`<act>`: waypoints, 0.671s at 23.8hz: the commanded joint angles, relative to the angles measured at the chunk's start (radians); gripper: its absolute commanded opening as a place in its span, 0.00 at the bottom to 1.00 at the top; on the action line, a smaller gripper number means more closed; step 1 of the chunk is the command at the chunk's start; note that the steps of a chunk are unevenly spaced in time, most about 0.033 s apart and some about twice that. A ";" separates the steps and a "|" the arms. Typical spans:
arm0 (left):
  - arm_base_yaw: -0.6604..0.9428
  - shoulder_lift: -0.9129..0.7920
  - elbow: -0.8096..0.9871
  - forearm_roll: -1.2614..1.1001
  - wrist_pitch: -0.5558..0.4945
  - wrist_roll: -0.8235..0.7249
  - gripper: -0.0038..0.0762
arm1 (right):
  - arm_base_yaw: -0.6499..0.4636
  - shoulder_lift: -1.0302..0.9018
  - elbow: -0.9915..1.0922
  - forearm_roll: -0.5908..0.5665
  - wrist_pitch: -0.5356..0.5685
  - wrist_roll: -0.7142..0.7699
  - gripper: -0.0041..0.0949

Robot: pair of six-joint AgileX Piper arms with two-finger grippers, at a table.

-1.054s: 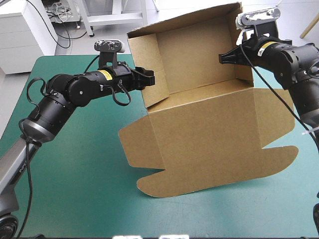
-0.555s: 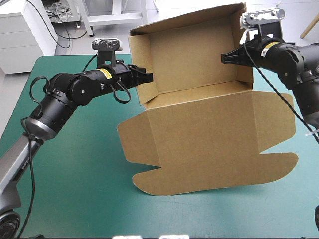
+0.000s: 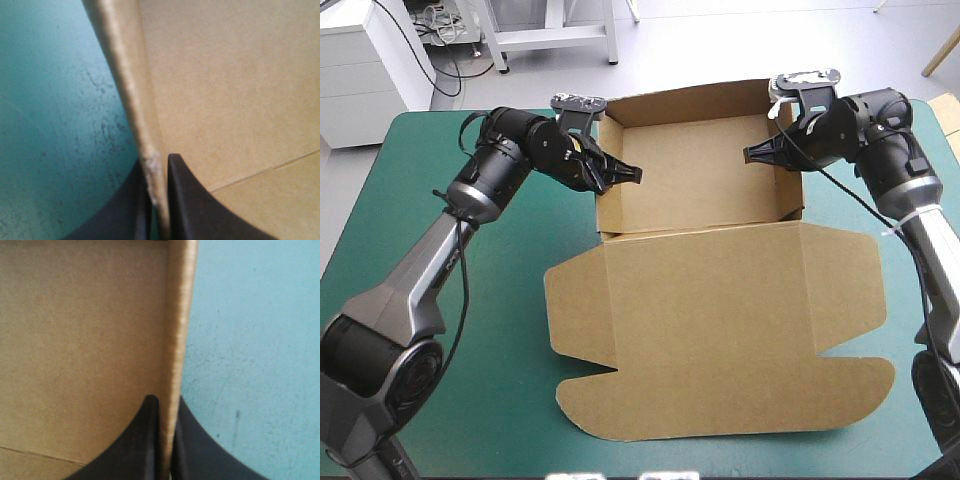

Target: Fold the box

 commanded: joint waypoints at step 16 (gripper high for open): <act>-0.026 0.164 -0.140 -0.076 0.120 0.034 0.04 | 0.015 0.179 -0.025 0.204 0.085 -0.067 0.03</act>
